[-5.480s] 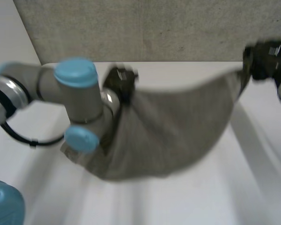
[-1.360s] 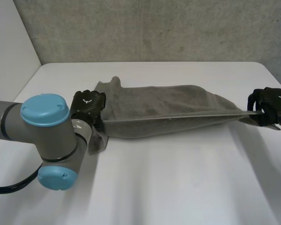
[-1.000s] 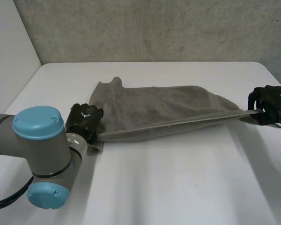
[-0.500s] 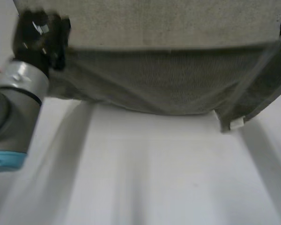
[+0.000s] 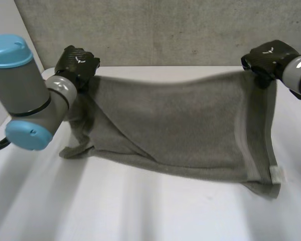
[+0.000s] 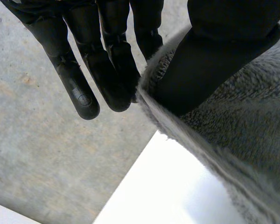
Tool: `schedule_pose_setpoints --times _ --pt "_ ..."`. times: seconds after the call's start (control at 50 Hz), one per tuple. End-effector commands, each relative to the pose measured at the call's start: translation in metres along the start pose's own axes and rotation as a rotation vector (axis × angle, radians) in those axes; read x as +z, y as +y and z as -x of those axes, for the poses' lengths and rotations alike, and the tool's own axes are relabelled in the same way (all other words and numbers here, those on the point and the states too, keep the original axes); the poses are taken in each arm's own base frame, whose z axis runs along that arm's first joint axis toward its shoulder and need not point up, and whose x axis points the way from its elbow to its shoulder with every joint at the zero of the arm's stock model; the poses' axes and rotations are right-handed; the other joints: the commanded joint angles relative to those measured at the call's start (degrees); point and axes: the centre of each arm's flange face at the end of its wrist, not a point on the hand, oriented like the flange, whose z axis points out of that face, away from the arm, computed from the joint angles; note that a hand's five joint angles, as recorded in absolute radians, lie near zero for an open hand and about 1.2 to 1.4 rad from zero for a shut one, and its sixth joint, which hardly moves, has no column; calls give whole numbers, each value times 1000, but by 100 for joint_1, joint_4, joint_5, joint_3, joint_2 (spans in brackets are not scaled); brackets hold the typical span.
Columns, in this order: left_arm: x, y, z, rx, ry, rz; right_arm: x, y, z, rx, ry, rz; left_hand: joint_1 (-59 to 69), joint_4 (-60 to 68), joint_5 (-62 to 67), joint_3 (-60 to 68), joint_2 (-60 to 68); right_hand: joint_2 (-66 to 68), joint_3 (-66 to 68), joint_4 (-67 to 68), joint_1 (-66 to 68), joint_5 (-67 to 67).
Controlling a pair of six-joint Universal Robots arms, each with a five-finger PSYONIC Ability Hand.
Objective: Fold the towel.
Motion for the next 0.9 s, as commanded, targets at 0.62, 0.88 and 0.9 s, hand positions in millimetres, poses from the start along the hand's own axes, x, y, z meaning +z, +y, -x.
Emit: schedule_pose_setpoints --times 0.62,0.88,0.9 --pt "-29 62 -15 -269 -13 -70 -4 44 52 220 -90 -95 1391 1023 1195 1030 1027 302 330 351 352 293" --pt "-53 131 -70 -57 132 158 -5 114 91 219 -188 125 1391 1023 1195 1030 1027 302 330 351 352 293" --pt "-53 131 -70 -53 128 157 -8 116 91 217 -188 130 1391 1023 1195 1030 1027 302 330 351 352 293"
